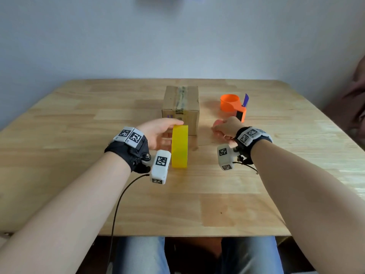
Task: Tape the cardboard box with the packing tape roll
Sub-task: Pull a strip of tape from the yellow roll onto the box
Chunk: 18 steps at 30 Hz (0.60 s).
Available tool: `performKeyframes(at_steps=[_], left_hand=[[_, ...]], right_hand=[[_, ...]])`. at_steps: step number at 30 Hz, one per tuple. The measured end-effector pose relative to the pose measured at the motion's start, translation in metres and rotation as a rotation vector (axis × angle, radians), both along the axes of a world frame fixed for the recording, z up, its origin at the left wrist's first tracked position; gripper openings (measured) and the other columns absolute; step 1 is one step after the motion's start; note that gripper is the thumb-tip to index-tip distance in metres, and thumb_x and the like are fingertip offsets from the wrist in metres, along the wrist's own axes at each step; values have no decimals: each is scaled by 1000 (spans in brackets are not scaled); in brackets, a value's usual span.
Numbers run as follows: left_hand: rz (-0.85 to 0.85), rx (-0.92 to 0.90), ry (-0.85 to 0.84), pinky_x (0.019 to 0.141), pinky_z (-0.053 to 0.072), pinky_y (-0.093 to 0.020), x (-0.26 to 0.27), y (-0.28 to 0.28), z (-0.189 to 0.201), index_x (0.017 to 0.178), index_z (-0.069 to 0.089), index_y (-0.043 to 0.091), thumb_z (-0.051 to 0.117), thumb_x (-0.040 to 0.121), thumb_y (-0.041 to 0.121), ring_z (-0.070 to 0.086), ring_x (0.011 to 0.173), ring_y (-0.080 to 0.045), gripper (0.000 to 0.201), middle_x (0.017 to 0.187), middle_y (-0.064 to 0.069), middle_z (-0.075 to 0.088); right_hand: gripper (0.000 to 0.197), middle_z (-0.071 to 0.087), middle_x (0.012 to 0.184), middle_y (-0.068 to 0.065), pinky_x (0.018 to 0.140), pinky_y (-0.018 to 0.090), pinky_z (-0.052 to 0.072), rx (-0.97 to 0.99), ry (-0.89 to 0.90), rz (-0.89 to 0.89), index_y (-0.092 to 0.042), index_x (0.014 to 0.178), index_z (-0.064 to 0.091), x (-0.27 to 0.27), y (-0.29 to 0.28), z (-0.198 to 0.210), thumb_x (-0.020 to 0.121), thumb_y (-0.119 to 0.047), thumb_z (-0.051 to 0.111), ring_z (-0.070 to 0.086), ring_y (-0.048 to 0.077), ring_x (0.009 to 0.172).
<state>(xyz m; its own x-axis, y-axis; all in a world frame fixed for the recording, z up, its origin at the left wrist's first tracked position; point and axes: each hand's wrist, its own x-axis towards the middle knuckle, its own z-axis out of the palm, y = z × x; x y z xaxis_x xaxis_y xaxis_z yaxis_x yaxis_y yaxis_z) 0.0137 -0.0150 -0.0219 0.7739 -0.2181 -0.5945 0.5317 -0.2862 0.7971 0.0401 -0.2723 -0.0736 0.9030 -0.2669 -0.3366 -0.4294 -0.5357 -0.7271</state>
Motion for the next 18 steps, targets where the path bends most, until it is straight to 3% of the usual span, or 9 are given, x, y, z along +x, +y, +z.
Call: performKeyframes(at_steps=[3, 6, 9, 12, 15, 18], left_hand=[[16, -58, -13, 47, 54, -25, -1, 2, -7, 90, 62, 18, 68, 94, 38, 60, 43, -14, 21, 62, 2, 68], [16, -93, -52, 47, 55, -25, -7, 2, -9, 90, 62, 18, 65, 97, 37, 66, 45, -14, 20, 61, 3, 70], [8, -136, -55, 47, 56, -24, -13, 1, -7, 91, 62, 17, 64, 98, 35, 67, 46, -15, 19, 62, 1, 69], [25, -144, -67, 49, 57, -26, -14, 1, -8, 89, 63, 18, 64, 97, 36, 69, 50, -15, 19, 65, 1, 70], [38, -161, -75, 48, 57, -26, -14, 2, -9, 92, 64, 17, 66, 96, 33, 70, 51, -16, 17, 63, 2, 71], [39, -171, -76, 49, 58, -28, -14, 3, -8, 95, 63, 16, 65, 97, 30, 71, 52, -18, 15, 64, 1, 73]], right_hand=[[16, 72, 75, 6, 48, 26, 51, 313, -182, -55, -12, 113, 70, -11, 1, 7, 99, -19, 69, 55, 15, 48], [28, 79, 104, 13, 58, 32, 59, 596, -273, 24, -13, 117, 65, -23, 11, 27, 101, -37, 66, 72, 26, 67], [23, 72, 102, 20, 52, 31, 56, 668, -369, 99, -14, 126, 62, -28, 23, 43, 107, -24, 55, 67, 27, 64], [31, 71, 101, 17, 52, 33, 59, 745, -360, 159, -17, 136, 48, -31, 36, 54, 107, -16, 58, 65, 25, 59], [26, 64, 93, 11, 51, 26, 55, 675, -302, 186, -4, 132, 56, -30, 45, 60, 108, -15, 55, 57, 15, 54], [26, 51, 85, 8, 48, 26, 46, 776, -270, 155, -4, 130, 58, -30, 49, 64, 110, -19, 52, 46, 14, 52]])
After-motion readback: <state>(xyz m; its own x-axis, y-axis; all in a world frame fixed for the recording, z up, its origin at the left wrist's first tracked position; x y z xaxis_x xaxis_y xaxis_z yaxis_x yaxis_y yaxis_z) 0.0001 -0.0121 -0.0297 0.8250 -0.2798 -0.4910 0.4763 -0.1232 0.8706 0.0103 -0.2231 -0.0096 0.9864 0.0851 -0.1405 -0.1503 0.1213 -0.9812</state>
